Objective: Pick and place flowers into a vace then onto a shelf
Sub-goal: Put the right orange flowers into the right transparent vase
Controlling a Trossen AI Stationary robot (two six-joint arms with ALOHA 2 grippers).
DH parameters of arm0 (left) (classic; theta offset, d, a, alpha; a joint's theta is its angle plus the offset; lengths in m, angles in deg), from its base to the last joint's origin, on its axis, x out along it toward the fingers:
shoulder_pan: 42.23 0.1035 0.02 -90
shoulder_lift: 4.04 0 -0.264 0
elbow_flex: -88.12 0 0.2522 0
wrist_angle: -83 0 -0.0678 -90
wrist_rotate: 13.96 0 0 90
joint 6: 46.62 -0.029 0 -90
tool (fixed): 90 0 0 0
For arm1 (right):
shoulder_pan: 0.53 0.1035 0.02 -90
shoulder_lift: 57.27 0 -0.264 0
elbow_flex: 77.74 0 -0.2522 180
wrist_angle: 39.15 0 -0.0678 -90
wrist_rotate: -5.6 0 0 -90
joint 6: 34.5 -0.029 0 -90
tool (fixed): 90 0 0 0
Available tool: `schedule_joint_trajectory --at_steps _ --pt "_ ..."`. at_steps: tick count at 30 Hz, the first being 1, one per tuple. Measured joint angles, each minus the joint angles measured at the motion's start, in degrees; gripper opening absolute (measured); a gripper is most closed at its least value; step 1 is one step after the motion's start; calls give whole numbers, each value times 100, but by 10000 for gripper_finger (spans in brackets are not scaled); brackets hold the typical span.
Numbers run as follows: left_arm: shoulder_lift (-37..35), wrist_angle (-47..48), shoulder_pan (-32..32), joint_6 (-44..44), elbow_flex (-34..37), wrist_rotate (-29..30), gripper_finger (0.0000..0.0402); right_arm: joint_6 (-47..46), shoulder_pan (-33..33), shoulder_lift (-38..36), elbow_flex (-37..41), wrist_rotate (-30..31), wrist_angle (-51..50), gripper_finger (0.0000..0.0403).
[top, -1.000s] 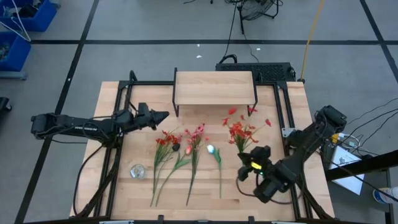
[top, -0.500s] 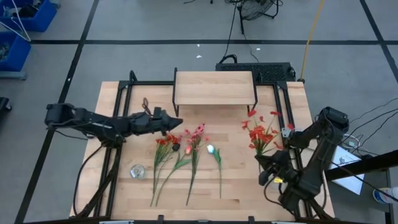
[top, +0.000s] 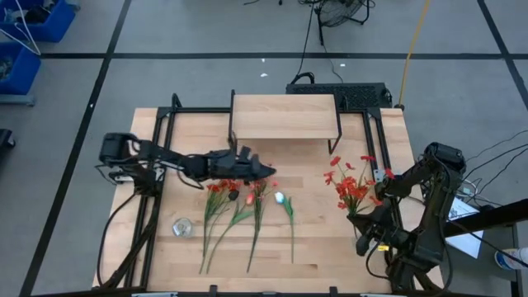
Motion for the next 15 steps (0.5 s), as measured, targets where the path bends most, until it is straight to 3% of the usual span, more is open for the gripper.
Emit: schedule_joint_trajectory --at_steps 3,7,12,15 --pt "412 -16 -108 -64 -511 -229 67 -110 170 2 -7 65 4 7" --pt "904 6 -242 -245 -1147 -259 67 -141 388 -1 -11 -477 0 7" --pt "1384 -2 -372 -723 -1921 -488 67 -298 623 -1 -11 -329 -3 7" --pt "1642 -2 -461 -1045 -2417 -752 67 -315 632 0 -61 72 -6 7"
